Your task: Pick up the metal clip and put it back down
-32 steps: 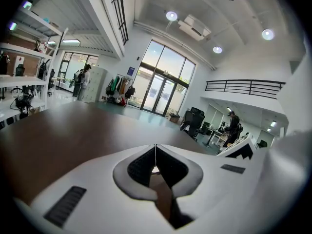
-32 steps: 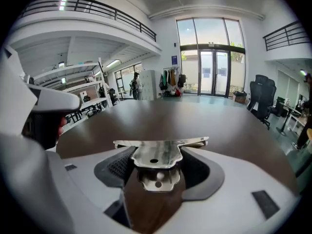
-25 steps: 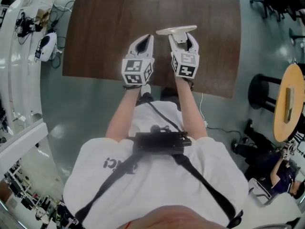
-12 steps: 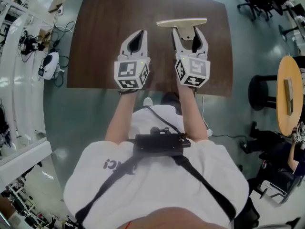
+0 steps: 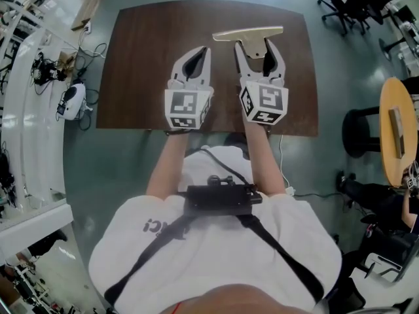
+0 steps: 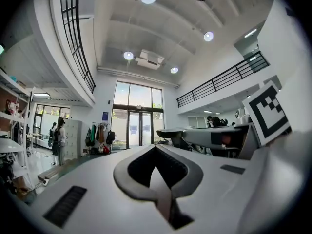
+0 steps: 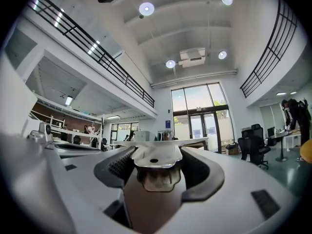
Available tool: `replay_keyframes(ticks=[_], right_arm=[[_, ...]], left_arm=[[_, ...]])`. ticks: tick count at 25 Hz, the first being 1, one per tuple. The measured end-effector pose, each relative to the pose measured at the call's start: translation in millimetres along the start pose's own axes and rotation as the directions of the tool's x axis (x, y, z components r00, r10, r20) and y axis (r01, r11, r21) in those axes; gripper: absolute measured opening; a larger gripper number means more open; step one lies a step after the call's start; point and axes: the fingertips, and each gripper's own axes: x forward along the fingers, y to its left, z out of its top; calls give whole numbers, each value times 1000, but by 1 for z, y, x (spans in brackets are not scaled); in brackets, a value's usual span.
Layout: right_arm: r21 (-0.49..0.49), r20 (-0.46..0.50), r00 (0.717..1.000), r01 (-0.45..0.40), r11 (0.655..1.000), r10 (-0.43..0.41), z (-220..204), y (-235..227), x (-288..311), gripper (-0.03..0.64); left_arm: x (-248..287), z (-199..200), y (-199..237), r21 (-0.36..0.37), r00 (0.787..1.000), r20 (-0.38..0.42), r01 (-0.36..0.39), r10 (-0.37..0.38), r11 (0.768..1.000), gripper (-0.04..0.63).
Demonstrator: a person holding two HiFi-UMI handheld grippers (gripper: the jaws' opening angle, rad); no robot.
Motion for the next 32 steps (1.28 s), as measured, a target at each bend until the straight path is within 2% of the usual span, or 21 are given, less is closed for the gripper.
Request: replay_keyframes(ticks=[4,12,22,32], right_arm=[[-15,3,999,36,999,-36,9,-13,-1,301],[-17,-3,983,186,982,-186,5,-84,-29,301],[-11,-44,943,329,944,-329,-15,-182,-53,301],[16,-150,910,394,919,-387,-68,-252,-44,301]], left_arm=[[12,5,-3,-45,1000,-1,29,-30,999,12],[54,-1,-53,-92,989,2,149,-150,985,12],[121,-19,-135,-134,947,-22,316,-322,939,12],[178,-58,-179,-178,908,-87,391,-410,903,13]])
